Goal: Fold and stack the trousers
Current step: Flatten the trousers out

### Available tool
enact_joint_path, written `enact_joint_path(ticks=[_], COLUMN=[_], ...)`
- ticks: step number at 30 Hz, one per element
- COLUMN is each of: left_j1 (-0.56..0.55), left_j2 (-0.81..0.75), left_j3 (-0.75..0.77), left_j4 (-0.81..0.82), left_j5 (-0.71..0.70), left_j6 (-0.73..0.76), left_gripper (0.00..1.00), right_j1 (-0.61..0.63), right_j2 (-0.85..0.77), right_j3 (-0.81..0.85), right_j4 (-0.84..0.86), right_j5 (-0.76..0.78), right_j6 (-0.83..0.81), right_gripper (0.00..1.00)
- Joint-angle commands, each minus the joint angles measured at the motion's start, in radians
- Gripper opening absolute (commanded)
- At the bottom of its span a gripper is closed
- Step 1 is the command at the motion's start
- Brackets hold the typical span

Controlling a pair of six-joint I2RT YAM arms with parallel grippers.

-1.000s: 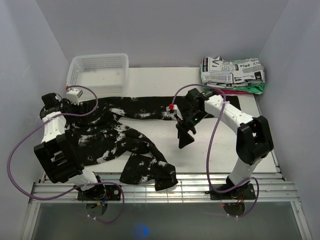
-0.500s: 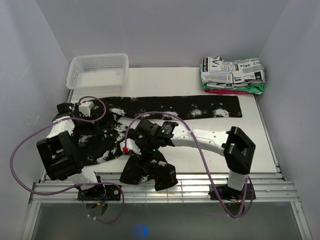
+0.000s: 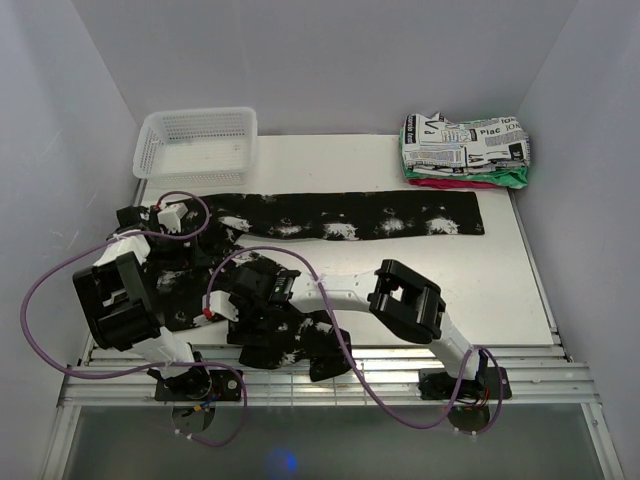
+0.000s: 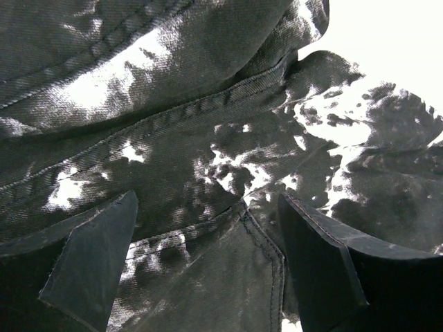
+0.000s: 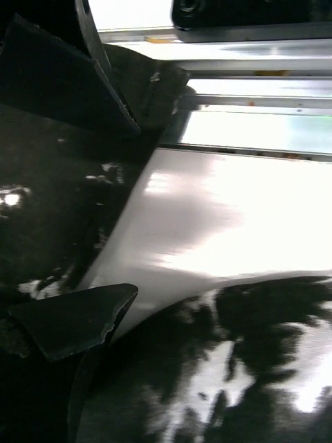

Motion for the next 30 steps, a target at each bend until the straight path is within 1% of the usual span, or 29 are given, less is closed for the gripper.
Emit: enact_joint_path(ticks=[1,3,5,6,8,9,10,11,12,13,15,18,21,23,24,25,26,27,29,30], left_j1=[0.002,0.003,0.003,0.003,0.008,0.008,0.012,0.012,0.012,0.012,0.012,0.012,0.014,0.014,0.014,0.014,0.012,0.014,0.014,0.014], left_j2=[-0.009,-0.006,0.002,0.012,0.029,0.04,0.055,0.061,0.068,0.083,0.103,0.134,0.146,0.149,0.149,0.151,0.151,0.151,0.152,0.152], left_j3=[0.011,0.006,0.006,0.006,0.008,0.009,0.014,0.015,0.017,0.022,0.031,0.046,0.061,0.072,0.074,0.077,0.077,0.077,0.074,0.071], left_j4=[0.026,0.031,0.034,0.034,0.035,0.034,0.035,0.037,0.04,0.042,0.043,0.051,0.055,0.055,0.054,0.052,0.051,0.052,0.054,0.057], left_j5=[0.03,0.021,0.007,-0.003,-0.04,-0.052,-0.072,-0.08,-0.088,-0.1,-0.112,-0.143,-0.149,-0.151,-0.152,-0.154,-0.155,-0.166,-0.175,-0.189], left_j6=[-0.009,-0.009,-0.009,-0.009,-0.01,-0.012,-0.01,-0.012,-0.016,-0.019,-0.031,-0.039,-0.038,-0.041,-0.044,-0.044,-0.044,-0.047,-0.048,-0.048], left_gripper=[0.93,0.93,0.93,0.93,0.91,0.9,0.89,0.88,0.87,0.86,0.84,0.83,0.82,0.82,0.82,0.82,0.82,0.82,0.82,0.81], right_j1=[0.007,0.01,0.014,0.014,0.014,0.014,0.014,0.014,0.014,0.012,0.011,-0.005,-0.046,-0.08,-0.133,-0.166,-0.198,-0.276,-0.371,-0.467], right_j2=[0.045,0.05,0.035,0.029,0.001,-0.01,-0.033,-0.043,-0.053,-0.068,-0.089,-0.171,-0.29,-0.404,-0.444,-0.526,-0.569,-0.656,-0.747,-0.795], right_j3=[0.056,0.015,-0.034,-0.061,-0.122,-0.143,-0.188,-0.205,-0.214,-0.219,-0.216,-0.21,-0.22,-0.239,-0.258,-0.271,-0.282,-0.314,-0.364,-0.393], right_j4=[0.014,0.012,0.039,0.05,0.058,0.066,0.075,0.087,0.089,0.086,0.069,0.037,-0.029,-0.063,-0.083,-0.121,-0.146,-0.161,-0.191,-0.195], right_j5=[0.026,0.027,0.039,0.052,0.067,0.081,0.088,0.095,0.108,0.113,0.122,0.119,0.096,0.088,0.07,0.059,0.049,0.036,0.004,-0.02], right_j6=[0.017,-0.003,-0.02,-0.026,-0.051,-0.061,-0.08,-0.091,-0.097,-0.103,-0.129,-0.175,-0.221,-0.241,-0.259,-0.27,-0.282,-0.308,-0.338,-0.351], right_gripper=[0.9,0.88,0.83,0.77,0.69,0.57,0.48,0.38,0.15,0.08,0.08,0.08,0.08,0.08,0.08,0.08,0.08,0.08,0.08,0.08])
